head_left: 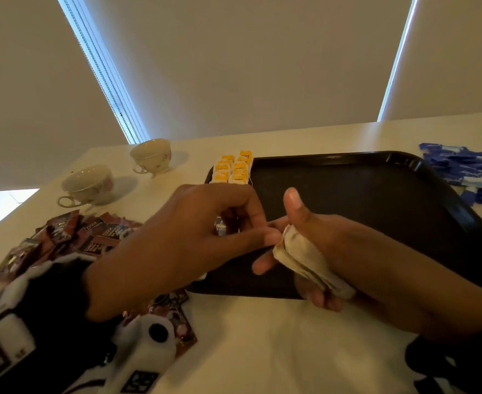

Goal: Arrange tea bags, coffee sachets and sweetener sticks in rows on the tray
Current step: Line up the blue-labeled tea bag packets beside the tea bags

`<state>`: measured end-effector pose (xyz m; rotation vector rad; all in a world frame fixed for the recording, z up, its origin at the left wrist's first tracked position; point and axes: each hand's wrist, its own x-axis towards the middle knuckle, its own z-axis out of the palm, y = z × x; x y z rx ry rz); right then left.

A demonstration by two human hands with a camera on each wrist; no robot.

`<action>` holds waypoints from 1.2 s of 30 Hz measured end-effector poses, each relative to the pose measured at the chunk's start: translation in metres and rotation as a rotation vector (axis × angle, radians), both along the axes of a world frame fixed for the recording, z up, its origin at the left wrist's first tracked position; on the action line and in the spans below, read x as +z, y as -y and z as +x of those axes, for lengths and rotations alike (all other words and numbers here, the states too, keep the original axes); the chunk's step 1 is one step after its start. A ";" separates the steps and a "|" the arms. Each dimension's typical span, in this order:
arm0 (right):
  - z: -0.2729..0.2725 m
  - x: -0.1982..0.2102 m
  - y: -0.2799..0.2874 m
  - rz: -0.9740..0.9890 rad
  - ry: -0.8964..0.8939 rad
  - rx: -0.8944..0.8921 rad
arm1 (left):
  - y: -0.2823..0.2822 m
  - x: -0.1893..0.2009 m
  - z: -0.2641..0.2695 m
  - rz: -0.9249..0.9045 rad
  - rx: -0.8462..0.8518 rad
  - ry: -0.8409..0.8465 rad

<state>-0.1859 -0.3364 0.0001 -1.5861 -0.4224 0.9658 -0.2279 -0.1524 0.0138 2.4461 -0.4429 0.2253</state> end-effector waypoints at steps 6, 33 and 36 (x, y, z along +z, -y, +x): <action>0.008 -0.015 -0.014 0.157 -0.154 -0.305 | 0.018 -0.009 0.002 -0.120 0.132 0.131; 0.027 -0.032 -0.026 0.028 -0.308 -0.435 | -0.055 -0.006 0.000 -0.241 0.378 -0.213; 0.027 -0.031 -0.021 0.044 -0.249 -0.477 | -0.058 -0.003 0.002 -0.161 0.348 -0.281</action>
